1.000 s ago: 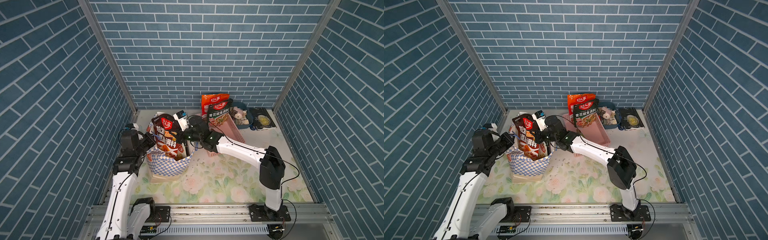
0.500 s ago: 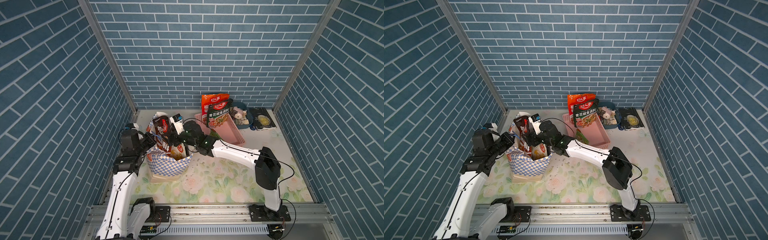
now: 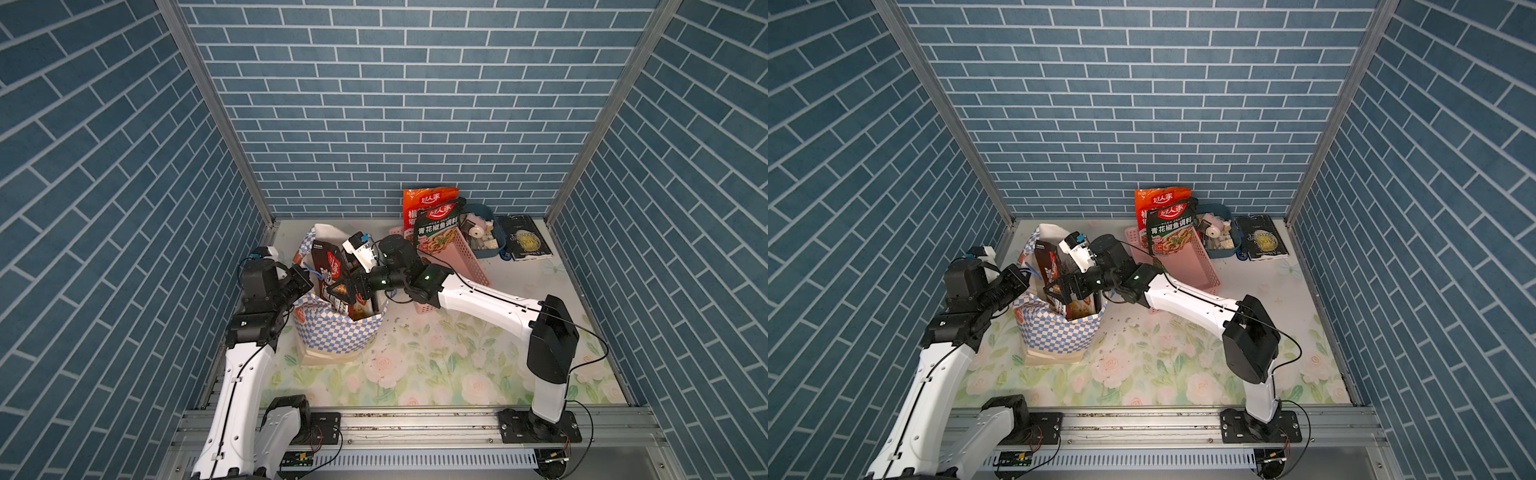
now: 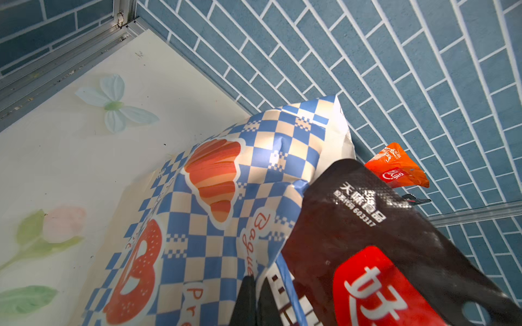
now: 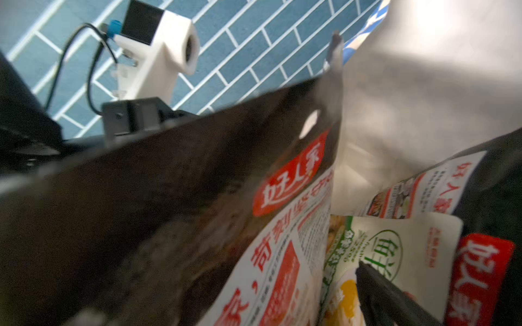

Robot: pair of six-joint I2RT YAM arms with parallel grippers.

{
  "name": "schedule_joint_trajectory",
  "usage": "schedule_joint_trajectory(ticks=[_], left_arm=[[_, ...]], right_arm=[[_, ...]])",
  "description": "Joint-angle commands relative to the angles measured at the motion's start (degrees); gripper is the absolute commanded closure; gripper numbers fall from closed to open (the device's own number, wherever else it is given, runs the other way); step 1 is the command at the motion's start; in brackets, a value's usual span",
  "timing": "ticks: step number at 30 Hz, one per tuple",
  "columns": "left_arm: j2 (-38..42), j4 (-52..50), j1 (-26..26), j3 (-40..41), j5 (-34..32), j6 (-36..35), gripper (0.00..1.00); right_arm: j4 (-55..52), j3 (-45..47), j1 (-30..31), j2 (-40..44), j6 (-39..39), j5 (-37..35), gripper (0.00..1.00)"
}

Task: Place the condiment packets inside the bag
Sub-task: Place the condiment packet in the paper bag.

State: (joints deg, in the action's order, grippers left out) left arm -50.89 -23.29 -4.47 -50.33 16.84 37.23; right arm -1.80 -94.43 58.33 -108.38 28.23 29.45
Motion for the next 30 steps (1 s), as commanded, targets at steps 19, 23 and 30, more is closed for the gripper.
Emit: schedule_joint_trajectory(ticks=[19,23,30], left_arm=[[-0.26,-1.68,0.08,0.95,1.79,-0.61,1.00],[-0.49,-1.84,0.12,0.39,1.95,-0.67,1.00],[-0.35,-2.03,0.08,0.18,1.45,-0.79,1.00]], right_arm=[[-27.47,-8.17,-2.61,6.68,-7.08,3.24,0.20],[-26.64,-9.61,-2.72,5.07,-7.18,4.92,1.00],[-43.49,-14.32,-2.69,4.11,-13.33,14.30,0.28]])
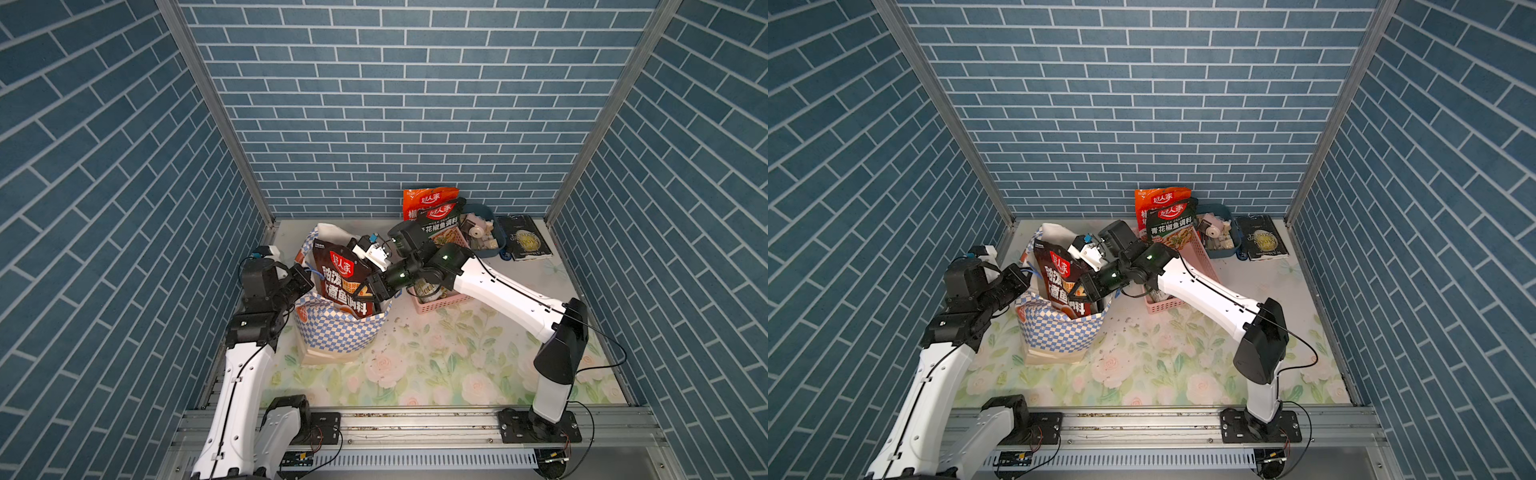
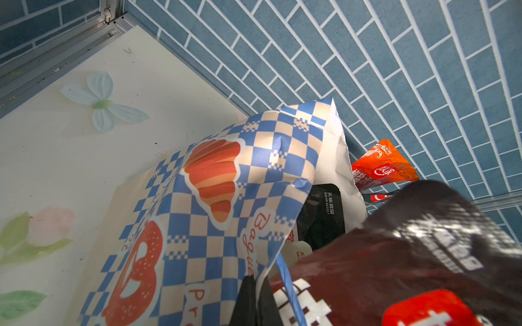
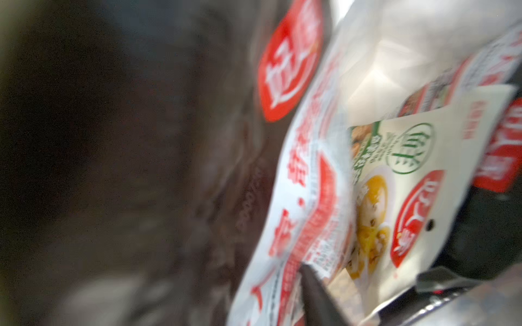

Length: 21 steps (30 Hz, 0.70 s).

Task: Place the condiment packets inside the bag
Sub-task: Place the condiment packet in the paper bag.

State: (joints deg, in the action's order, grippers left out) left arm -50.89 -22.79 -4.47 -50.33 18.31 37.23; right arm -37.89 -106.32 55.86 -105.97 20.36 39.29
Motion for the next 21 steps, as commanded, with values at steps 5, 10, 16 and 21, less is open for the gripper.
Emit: schedule_joint_trajectory(ticks=[5,10,16,21], left_arm=[[-0.19,-2.50,0.12,0.53,-0.07,-0.78,1.00],[-0.15,-2.69,0.12,0.43,-0.10,-0.80,1.00],[-0.16,-2.12,0.10,0.96,-0.03,-0.81,1.00],[-0.45,-1.65,0.08,1.46,0.32,-0.81,1.00]], right_arm=[[-13.34,2.45,-0.19,7.03,-10.37,4.42,0.06],[-19.56,4.17,0.02,8.71,-12.13,1.06,0.01],[-22.86,6.37,0.26,12.30,-12.00,-0.81,0.00],[-25.47,11.43,1.13,14.79,-10.37,-4.76,0.00]])
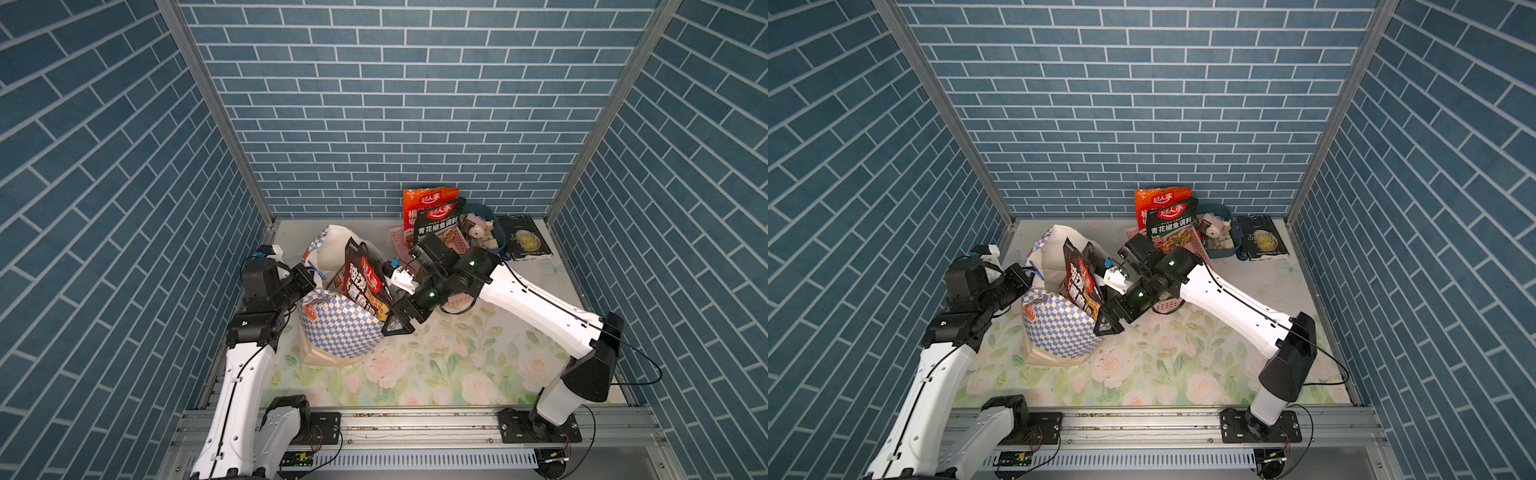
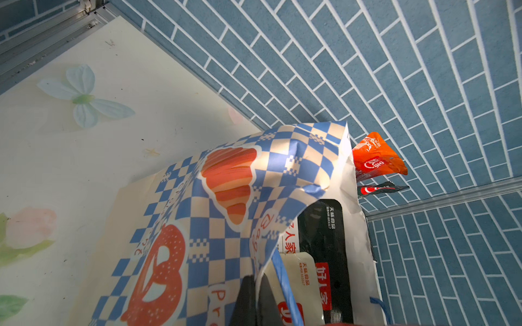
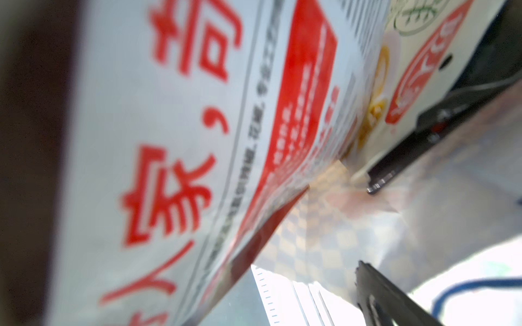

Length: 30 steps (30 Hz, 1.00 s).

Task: Place the condiment packets inside the bag
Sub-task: Place the condiment packet in the paper bag.

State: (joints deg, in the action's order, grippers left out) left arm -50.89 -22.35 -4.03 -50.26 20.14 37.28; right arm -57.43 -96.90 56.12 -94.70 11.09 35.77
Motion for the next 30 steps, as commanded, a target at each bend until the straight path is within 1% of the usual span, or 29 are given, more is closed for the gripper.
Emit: schedule_joint_trajectory(ticks=[1,7,10,12,16,18,24,27,30], left_arm=[[-0.56,-2.09,-0.36,1.39,-1.40,-0.85,1.00],[-0.72,-1.70,-0.36,1.47,-1.17,-0.93,1.00],[-0.71,-1.56,-0.36,1.52,-0.90,-0.83,1.00],[-0.66,-1.68,-0.36,1.42,-0.87,-0.89,1.00],[-0.66,-1.69,-0.36,1.39,-0.93,-0.89,1.00],[-0.63,-1.56,-0.35,1.48,-0.89,-0.82,1.00],[-0.78,-1.69,-0.36,1.39,-0.89,-0.92,1.00],[-0.97,-1.73,-0.36,1.39,-0.80,-0.89,1.00],[-1.01,-1.73,-0.36,1.23,-0.95,-0.83,1.00]], right_arm=[[-6.24,2.56,1.05,3.96,-0.62,-2.13,0.00],[-9.92,4.35,1.76,5.77,0.88,-6.85,0.00],[-12.68,5.83,1.80,5.08,0.63,-11.23,0.00],[-15.01,5.10,1.80,3.91,0.04,-15.62,0.00],[-16.58,2.19,1.85,3.07,-0.53,-19.79,0.00],[-17.09,3.13,1.87,2.52,-0.76,-20.35,0.00],[-12.82,13.87,3.40,2.79,-2.47,-21.51,0.00],[-8.25,14.94,3.90,4.11,-3.85,-22.30,0.00],[-3.61,13.34,3.91,6.09,-4.51,-22.16,0.00]])
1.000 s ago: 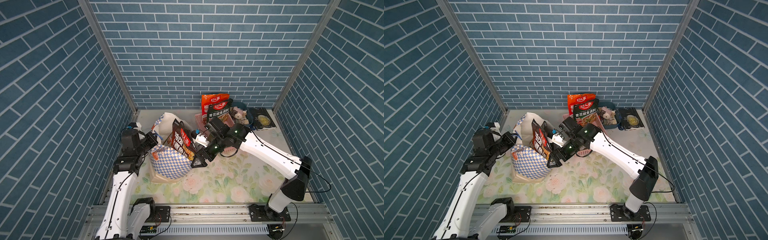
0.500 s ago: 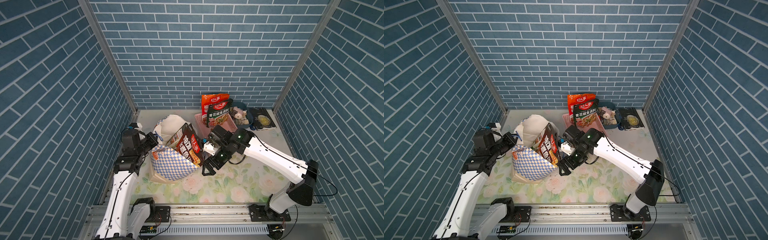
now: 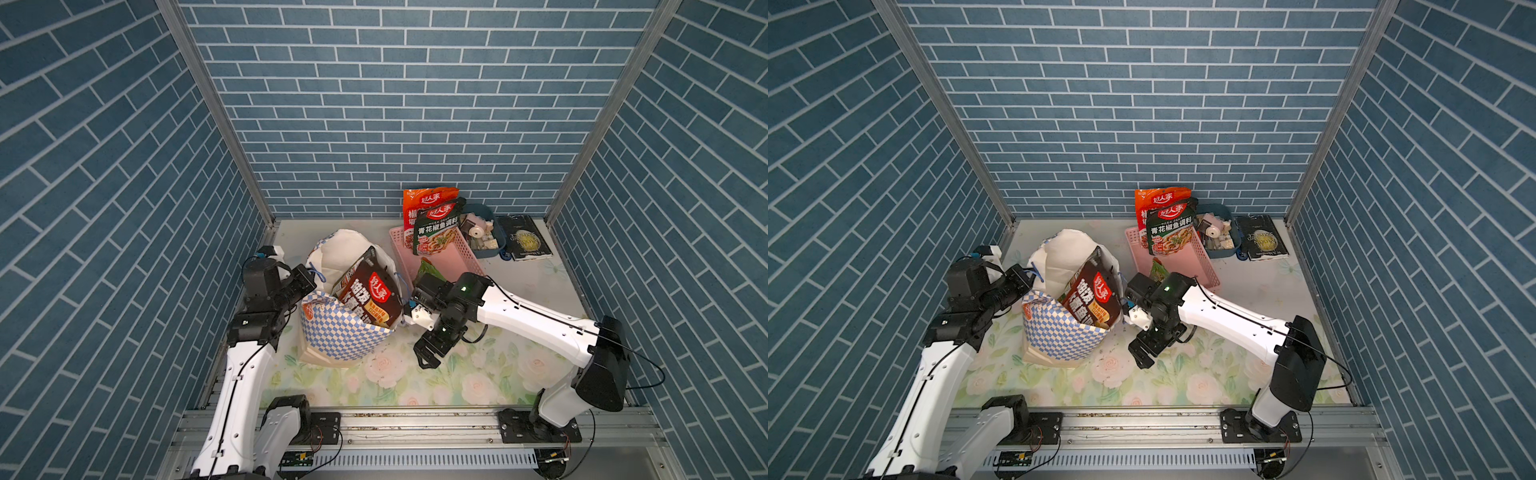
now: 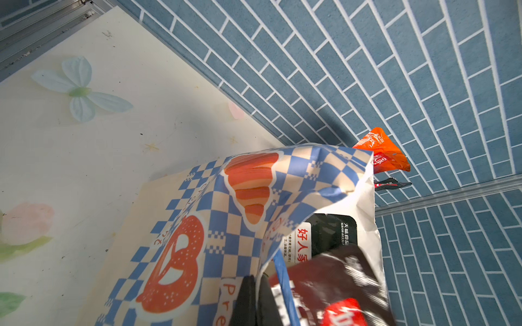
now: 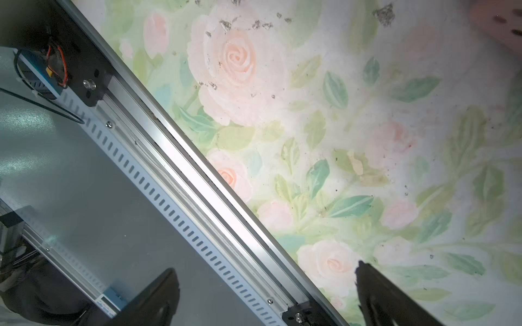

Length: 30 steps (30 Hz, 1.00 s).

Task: Place the condiment packets inside the bag
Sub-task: Place the condiment packet in the paper bag.

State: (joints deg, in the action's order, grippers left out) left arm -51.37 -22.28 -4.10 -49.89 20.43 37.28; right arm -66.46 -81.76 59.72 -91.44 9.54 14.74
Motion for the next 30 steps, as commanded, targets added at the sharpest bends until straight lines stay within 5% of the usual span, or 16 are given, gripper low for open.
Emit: schedule_joint_trajectory(ticks=[1,8,15,22,27,30], left_arm=[[-0.60,-1.73,-0.30,0.77,-1.26,-0.86,1.00],[-0.78,-1.82,-0.30,0.15,-1.09,-1.15,1.00],[0.05,1.19,-0.29,1.11,2.05,-1.78,1.00],[0.56,1.02,-0.30,0.97,2.71,-1.86,1.00],[0.74,0.99,-0.30,1.69,2.74,-1.73,1.00],[0.66,0.91,-0.30,1.73,2.78,-1.70,1.00]], right_arm=[[6.54,-2.31,0.30,3.32,-3.09,-0.67,0.01],[10.79,-4.30,-1.21,8.49,-3.61,0.79,0.01],[15.00,-18.85,-4.44,6.64,3.93,-3.45,0.04],[13.97,-38.81,-3.66,-8.93,2.74,-2.10,0.18],[7.44,-63.13,-2.66,-27.48,0.74,-1.28,0.28],[9.82,-66.72,-2.62,-33.64,0.94,2.18,0.33]])
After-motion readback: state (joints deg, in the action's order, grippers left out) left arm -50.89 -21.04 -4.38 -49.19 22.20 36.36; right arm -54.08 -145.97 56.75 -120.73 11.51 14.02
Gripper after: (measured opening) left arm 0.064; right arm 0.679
